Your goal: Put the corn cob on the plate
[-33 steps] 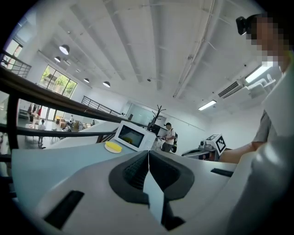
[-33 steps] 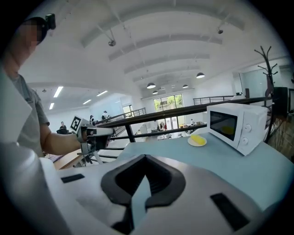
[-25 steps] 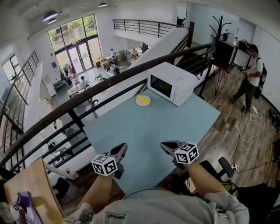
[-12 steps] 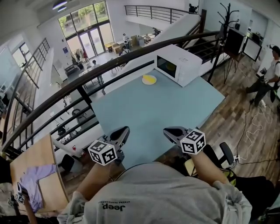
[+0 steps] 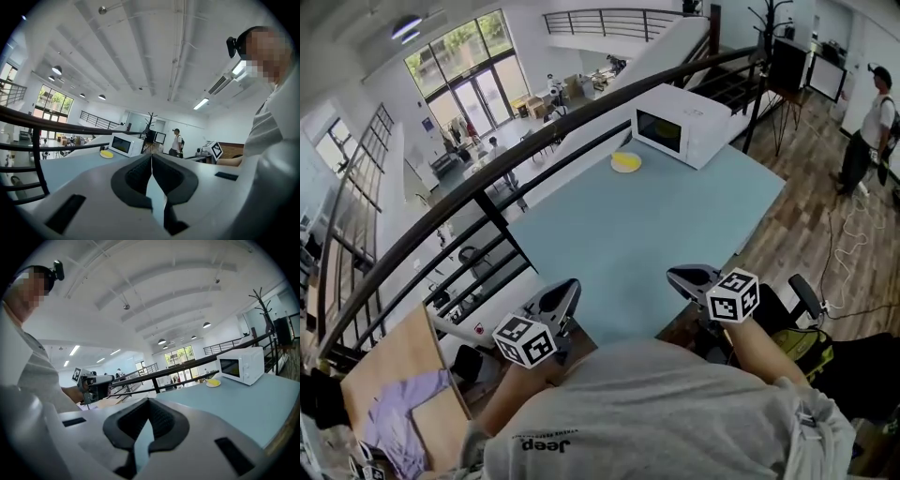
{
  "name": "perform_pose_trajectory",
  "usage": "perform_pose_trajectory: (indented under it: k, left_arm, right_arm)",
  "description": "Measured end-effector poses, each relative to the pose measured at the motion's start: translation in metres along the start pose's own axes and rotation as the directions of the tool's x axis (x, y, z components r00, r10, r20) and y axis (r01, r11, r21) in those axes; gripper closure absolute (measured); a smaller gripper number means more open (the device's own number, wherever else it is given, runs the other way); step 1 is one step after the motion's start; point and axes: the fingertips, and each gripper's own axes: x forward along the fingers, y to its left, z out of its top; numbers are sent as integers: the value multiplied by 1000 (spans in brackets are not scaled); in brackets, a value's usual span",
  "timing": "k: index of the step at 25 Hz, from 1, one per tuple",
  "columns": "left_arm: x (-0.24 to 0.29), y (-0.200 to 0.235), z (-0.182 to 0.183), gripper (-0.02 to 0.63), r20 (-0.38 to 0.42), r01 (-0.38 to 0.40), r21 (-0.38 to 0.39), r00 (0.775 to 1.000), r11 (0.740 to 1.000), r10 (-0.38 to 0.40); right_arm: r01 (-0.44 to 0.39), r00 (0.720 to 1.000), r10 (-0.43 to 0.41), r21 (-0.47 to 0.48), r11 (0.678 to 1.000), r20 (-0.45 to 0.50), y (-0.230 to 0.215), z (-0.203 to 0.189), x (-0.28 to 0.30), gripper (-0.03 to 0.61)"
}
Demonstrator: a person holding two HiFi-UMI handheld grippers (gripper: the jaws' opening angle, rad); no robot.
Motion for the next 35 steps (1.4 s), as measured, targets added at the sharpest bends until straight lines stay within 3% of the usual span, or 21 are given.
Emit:
perform_pose_trajectory:
  k: [13,20,35]
  left_arm:
    - [-64,42,1,592,20,79,-8,997,997,-79]
    - [-67,51,-2,592,38,64,-30,997,998,-63]
    - [-63,57,-1,592,85,4,-62,996,998,1]
  right_arm:
    - [66,997,-66,-1,998,25,69,-1,46,560]
    - [70,998,-70,-23,997,5,69,0,53,561]
    - [-3,999,-1,-96,995,-47,61,12,64,562]
